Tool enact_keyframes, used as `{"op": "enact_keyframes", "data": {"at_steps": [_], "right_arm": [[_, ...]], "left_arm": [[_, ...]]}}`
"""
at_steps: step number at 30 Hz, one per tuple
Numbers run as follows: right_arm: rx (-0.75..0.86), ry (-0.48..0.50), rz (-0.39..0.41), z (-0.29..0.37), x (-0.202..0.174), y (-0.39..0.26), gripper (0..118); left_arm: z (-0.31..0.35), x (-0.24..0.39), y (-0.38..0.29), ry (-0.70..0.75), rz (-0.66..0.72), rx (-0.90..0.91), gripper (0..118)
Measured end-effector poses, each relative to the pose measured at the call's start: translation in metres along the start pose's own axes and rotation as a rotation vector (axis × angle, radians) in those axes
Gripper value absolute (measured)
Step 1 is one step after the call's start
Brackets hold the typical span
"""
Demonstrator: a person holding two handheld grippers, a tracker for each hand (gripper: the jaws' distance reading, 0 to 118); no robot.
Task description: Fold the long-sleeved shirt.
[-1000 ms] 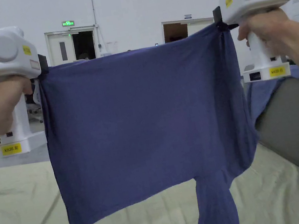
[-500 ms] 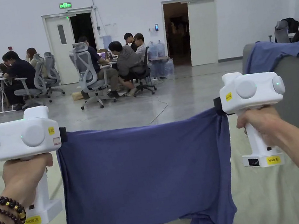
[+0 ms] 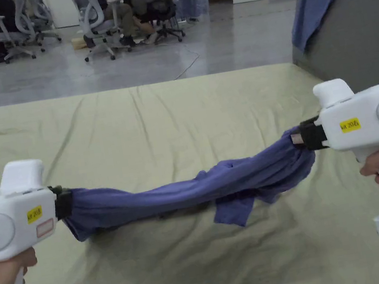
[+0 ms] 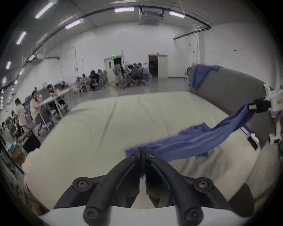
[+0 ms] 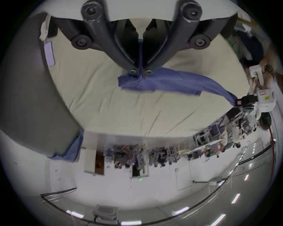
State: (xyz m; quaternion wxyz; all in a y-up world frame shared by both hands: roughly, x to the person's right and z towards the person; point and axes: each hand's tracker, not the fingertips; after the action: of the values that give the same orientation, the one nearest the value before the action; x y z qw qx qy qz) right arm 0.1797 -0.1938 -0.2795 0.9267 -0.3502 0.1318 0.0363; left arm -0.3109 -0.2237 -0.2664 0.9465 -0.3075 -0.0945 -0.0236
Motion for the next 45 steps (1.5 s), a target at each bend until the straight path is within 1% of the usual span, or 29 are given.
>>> {"op": "enact_keyframes", "data": {"at_steps": [4,6,8,9,11,13,14,15,18,19,20,21,22,23,24,27,29,30,31,32,36,37,38,40,41,42,43,44,45], "right_arm": [[-0.218,0.092,0.05,-0.003,-0.015,-0.078,0],[-0.355,0.167,0.096,-0.006,-0.024,-0.114,0],[-0.464,0.205,0.163,-0.008,-0.031,-0.142,0],[-0.524,0.23,0.187,-0.01,-0.034,-0.151,0],[-0.623,0.286,0.192,-0.014,-0.036,-0.16,0],[-0.676,0.33,0.216,-0.016,-0.039,-0.168,0],[-0.685,0.325,0.238,-0.02,-0.041,-0.171,0],[-0.683,0.306,0.237,-0.026,-0.041,-0.172,0],[-0.679,0.245,0.221,-0.038,-0.037,-0.174,0],[-0.667,0.224,0.208,-0.04,-0.035,-0.172,0],[-0.618,0.176,0.183,-0.038,-0.033,-0.168,7],[-0.562,0.143,0.147,-0.037,-0.029,-0.163,26],[-0.526,0.119,0.123,-0.034,-0.026,-0.157,57],[-0.498,0.106,0.104,-0.032,-0.022,-0.149,99],[-0.447,0.098,0.071,-0.027,-0.017,-0.143,110],[-0.331,0.058,-0.043,-0.029,-0.005,-0.116,109],[-0.284,0.048,-0.072,-0.04,-0.002,-0.097,105],[-0.277,0.037,-0.069,-0.048,-0.003,-0.089,88],[-0.269,0.02,-0.068,-0.057,-0.004,-0.083,43],[-0.269,0.019,-0.071,-0.072,-0.003,-0.075,0],[-0.235,0.028,-0.074,-0.132,0.002,-0.019,0],[-0.223,0.021,-0.073,-0.148,0.004,-0.005,0],[-0.211,0.011,-0.068,-0.169,0.006,0.01,0],[-0.209,-0.011,-0.057,-0.211,0.01,0.042,0],[-0.216,-0.017,-0.06,-0.238,0.014,0.057,0],[-0.218,-0.025,-0.071,-0.263,0.019,0.067,0],[-0.218,-0.036,-0.092,-0.282,0.023,0.073,8],[-0.227,-0.046,-0.122,-0.305,0.028,0.083,39],[-0.244,-0.045,-0.135,-0.327,0.033,0.088,61]], "left_arm": [[0.006,-0.001,-0.068,-0.026,-0.006,-0.156,1],[0.009,-0.003,-0.095,-0.055,-0.022,-0.245,1],[0.01,-0.006,-0.111,-0.101,0.007,-0.332,1],[0.013,-0.008,-0.116,-0.126,0.011,-0.398,1],[0.014,-0.008,-0.122,-0.149,-0.011,-0.451,1],[0.01,-0.014,-0.128,-0.145,-0.026,-0.489,1],[0.005,-0.017,-0.131,-0.152,-0.022,-0.498,1],[-0.001,-0.02,-0.133,-0.176,-0.007,-0.53,1],[-0.014,-0.029,-0.139,-0.178,0.038,-0.528,1],[-0.015,-0.031,-0.138,-0.181,0.062,-0.522,5],[-0.016,-0.033,-0.137,-0.172,0.069,-0.497,24],[-0.009,-0.029,-0.134,-0.161,0.069,-0.464,59],[-0.008,-0.029,-0.132,-0.158,0.06,-0.446,99],[-0.006,-0.029,-0.127,-0.164,0.051,-0.421,118],[-0.001,-0.028,-0.118,-0.195,0.06,-0.358,115],[-0.003,-0.022,-0.092,-0.177,0.089,-0.249,114],[-0.008,-0.015,-0.077,-0.164,0.056,-0.165,111],[-0.015,-0.009,-0.072,-0.143,0.029,-0.145,97],[-0.023,-0.004,-0.068,-0.112,0.0,-0.127,59],[-0.033,0.0,-0.063,-0.077,-0.01,-0.098,0],[-0.067,0.001,-0.04,-0.124,0.024,-0.124,0],[-0.071,0.001,-0.035,-0.126,0.02,-0.121,0],[-0.075,0.001,-0.03,-0.09,-0.035,-0.101,0],[-0.084,0.0,-0.026,-0.09,-0.032,-0.092,0],[-0.088,-0.003,-0.024,-0.101,-0.024,-0.088,0],[-0.092,-0.005,-0.025,-0.15,0.039,-0.103,0],[-0.095,-0.007,-0.025,-0.15,0.044,-0.102,0],[-0.099,-0.01,-0.026,-0.154,0.052,-0.104,0],[-0.102,-0.012,-0.026,-0.154,0.059,-0.105,0]]}}
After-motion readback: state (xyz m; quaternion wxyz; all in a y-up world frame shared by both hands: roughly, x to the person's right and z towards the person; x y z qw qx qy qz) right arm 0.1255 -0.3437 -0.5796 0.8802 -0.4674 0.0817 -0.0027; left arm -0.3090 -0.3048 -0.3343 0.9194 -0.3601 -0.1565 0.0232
